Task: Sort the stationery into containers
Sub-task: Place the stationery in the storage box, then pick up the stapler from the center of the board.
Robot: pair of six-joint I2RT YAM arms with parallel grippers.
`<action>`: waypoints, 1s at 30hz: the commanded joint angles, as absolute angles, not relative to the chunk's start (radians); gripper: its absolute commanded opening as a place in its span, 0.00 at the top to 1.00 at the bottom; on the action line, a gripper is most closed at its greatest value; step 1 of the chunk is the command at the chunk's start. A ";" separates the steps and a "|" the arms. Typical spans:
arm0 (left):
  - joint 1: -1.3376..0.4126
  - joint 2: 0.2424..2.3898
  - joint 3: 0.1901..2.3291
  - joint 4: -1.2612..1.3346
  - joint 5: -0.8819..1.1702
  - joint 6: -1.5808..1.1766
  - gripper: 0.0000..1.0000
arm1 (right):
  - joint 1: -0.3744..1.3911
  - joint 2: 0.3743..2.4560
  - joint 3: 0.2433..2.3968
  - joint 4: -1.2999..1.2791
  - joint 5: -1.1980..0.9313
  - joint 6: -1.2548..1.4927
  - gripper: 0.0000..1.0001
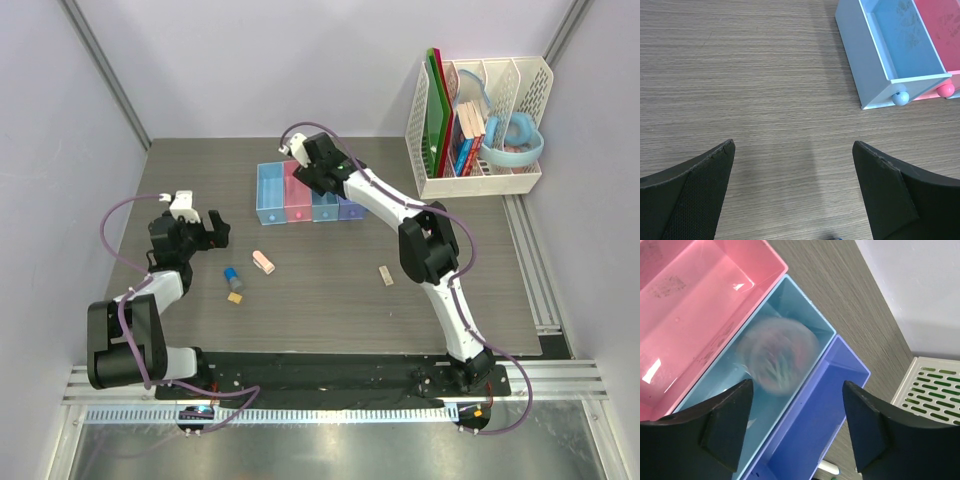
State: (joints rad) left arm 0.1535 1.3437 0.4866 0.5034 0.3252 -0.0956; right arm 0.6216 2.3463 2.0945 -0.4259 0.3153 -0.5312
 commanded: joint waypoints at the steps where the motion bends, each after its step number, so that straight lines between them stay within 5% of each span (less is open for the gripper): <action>1: 0.161 1.332 0.514 0.519 0.339 -0.075 0.00 | 0.629 2.336 2.134 -0.364 0.374 -0.557 0.18; 14: 0.160 1.324 0.517 0.499 0.379 -0.031 0.00 | 0.638 2.234 2.057 -0.363 0.379 -0.531 0.15; 23: 0.160 1.305 0.534 0.433 0.528 0.006 0.00 | 0.672 1.959 1.832 -0.601 0.091 -0.393 0.21; 30: 0.163 1.227 0.492 0.529 0.192 -0.075 0.00 | 0.834 1.896 1.621 -0.428 0.147 -0.354 0.24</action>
State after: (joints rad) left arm 0.1535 1.2953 0.4919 0.4301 0.3981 -0.0307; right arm 0.7391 1.8805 1.6859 -0.5117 0.1398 -0.3973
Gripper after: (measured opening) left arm 0.996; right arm 0.757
